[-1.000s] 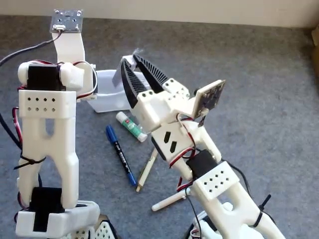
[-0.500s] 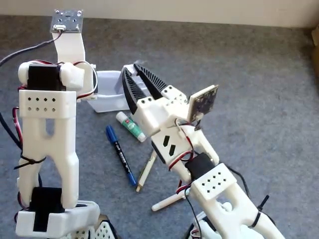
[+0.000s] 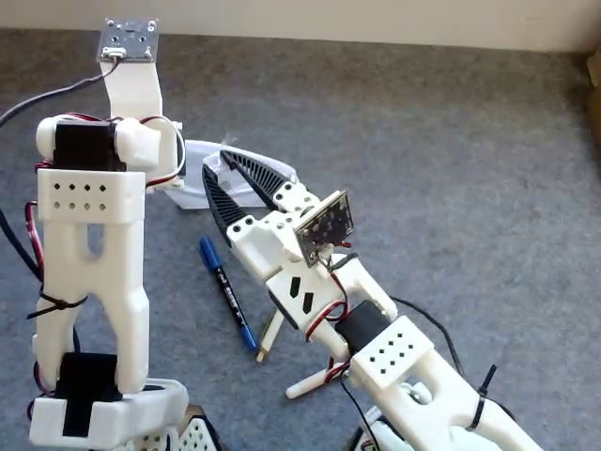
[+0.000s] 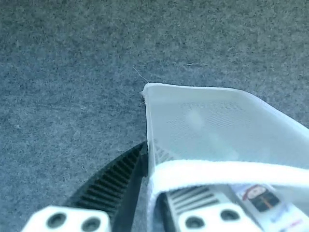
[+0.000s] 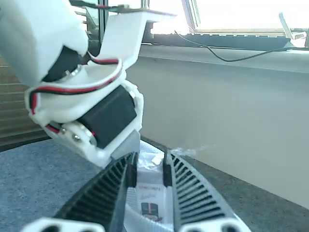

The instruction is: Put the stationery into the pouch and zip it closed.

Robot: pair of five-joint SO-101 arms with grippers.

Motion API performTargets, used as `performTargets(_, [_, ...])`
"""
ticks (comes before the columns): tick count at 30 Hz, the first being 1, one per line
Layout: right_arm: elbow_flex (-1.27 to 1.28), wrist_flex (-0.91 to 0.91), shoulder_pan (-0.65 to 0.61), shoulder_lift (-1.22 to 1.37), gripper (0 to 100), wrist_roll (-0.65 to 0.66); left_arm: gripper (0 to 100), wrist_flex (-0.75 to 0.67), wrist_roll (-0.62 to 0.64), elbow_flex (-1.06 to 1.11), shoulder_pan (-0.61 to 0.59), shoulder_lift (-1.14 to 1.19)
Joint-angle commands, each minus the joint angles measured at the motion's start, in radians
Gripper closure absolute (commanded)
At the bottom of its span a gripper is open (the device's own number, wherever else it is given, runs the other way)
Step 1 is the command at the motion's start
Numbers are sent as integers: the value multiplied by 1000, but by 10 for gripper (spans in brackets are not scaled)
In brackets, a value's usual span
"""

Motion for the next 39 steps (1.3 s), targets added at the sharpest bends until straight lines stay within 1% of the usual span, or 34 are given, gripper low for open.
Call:
performTargets(1, [-8,-21,-18,-42,916,12,969,2,-3,-8,22,4])
performTargets(3, [-8,-21,-18,-42,861,12,969,2,-3,-8,19,4])
performTargets(5, [-8,-19,-18,-42,830,12,969,2,-3,-8,18,4])
performTargets(10, [-10,-19,-16,-48,829,12,969,2,-3,-8,18,4])
performTargets(13, [-12,8,-16,-113,829,12,969,2,-3,-8,18,4])
performTargets(16, [-18,194,-16,-217,829,2,969,2,-3,-8,10,4])
performTargets(19, [-88,355,-16,-305,829,-80,969,0,-3,-8,-7,4])
performTargets(22, [-180,501,-16,-326,829,-95,969,-23,-3,-5,-31,4])
performTargets(24, [-245,576,5,-315,829,-100,969,-49,-3,12,-51,2])
performTargets(28, [-329,691,76,-255,829,-101,969,-103,-3,76,-84,-7])
performTargets(31, [-377,750,113,-182,829,-120,969,-120,-3,81,-116,-8])
performTargets(34, [-437,802,131,-88,829,-181,969,-120,3,71,-137,-8])
performTargets(37, [-504,865,154,13,829,-192,969,-112,49,64,-160,-8])
performTargets(39, [-547,909,174,73,829,-193,969,-112,55,64,-171,-8])
